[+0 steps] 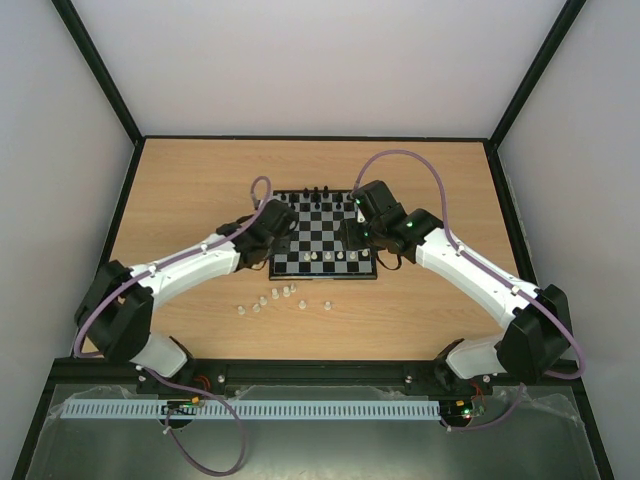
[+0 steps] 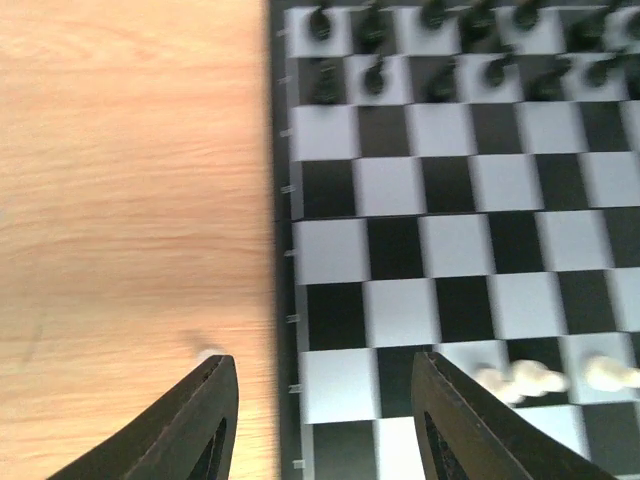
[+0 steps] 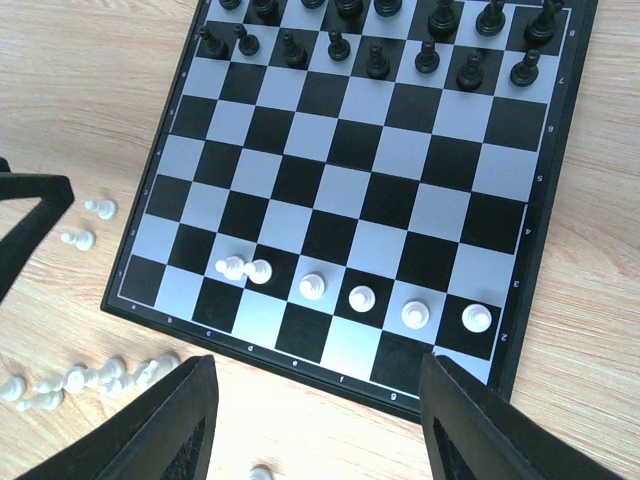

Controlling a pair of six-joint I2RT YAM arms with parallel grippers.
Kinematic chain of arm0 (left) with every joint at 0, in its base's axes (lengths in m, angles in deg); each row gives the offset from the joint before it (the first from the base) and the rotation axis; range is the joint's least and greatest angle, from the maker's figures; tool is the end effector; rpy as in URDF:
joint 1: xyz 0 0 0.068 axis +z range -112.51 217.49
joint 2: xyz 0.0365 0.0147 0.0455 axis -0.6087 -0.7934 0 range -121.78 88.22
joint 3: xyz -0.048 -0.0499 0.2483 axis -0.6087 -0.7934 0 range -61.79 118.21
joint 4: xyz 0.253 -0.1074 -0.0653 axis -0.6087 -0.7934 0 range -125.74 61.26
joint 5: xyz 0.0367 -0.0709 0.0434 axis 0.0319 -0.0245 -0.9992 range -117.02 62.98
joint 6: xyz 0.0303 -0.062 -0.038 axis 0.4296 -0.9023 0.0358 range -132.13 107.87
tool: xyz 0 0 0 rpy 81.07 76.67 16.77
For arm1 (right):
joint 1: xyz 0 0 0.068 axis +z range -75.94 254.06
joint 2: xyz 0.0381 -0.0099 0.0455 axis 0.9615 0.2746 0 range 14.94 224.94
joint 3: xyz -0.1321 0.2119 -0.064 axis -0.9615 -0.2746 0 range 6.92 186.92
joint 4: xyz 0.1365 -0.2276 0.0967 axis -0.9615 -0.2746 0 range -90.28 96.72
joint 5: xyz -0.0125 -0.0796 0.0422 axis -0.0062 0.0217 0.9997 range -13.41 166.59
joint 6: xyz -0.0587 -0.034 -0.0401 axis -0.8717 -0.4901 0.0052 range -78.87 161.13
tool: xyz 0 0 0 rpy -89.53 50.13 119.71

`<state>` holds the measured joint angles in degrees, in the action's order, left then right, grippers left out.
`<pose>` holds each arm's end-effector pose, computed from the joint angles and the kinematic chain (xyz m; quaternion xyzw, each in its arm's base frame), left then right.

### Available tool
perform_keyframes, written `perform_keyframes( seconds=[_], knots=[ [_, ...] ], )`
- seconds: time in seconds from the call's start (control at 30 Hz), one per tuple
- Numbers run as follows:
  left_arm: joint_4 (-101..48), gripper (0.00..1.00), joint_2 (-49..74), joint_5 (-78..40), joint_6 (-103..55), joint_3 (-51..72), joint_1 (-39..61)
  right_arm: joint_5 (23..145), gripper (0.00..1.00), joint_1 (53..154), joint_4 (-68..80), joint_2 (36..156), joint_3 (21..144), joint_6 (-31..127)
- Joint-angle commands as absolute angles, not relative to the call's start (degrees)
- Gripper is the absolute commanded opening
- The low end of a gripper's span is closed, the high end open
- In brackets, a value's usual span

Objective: Set up the chess pieces on the board
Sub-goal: Pick up the chess piece at the center of the board.

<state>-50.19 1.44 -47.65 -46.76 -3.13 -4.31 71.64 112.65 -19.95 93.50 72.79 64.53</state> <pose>0.2835 -0.2217 0.1839 -0.0040 0.9253 -0.0783 0.3710 0.2805 0.2162 0.2672 -0.1010 0.8976 0.1865 0.3863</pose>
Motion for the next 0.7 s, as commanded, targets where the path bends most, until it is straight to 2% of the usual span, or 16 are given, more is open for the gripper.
perform_keyframes(
  seconds=[0.0, 0.2, 0.4, 0.53, 0.67],
  knots=[
    [-52.7, 0.49, 3.5, -48.8, -47.4, -8.4, -0.8, 72.6, 0.56, 112.5, -20.1, 94.3, 72.0, 64.1],
    [-49.7, 0.40, 5.5, -47.6, -48.2, -15.0, 2.4, 73.6, 0.56, 112.5, -19.9, 94.7, 71.8, 64.0],
    [-46.6, 0.26, 2.5, -47.2, -46.6, -15.3, 3.8, 74.2, 0.56, 112.4, -19.8, 94.9, 71.9, 63.9],
    [-44.8, 0.24, -0.3, -47.3, -45.3, -13.3, 3.9, 74.2, 0.56, 112.5, -19.9, 94.8, 72.0, 63.9],
    [-44.5, 0.27, -3.1, -47.1, -44.5, -11.1, 4.0, 74.2, 0.56, 112.5, -20.1, 94.8, 71.8, 63.8]
  ],
)
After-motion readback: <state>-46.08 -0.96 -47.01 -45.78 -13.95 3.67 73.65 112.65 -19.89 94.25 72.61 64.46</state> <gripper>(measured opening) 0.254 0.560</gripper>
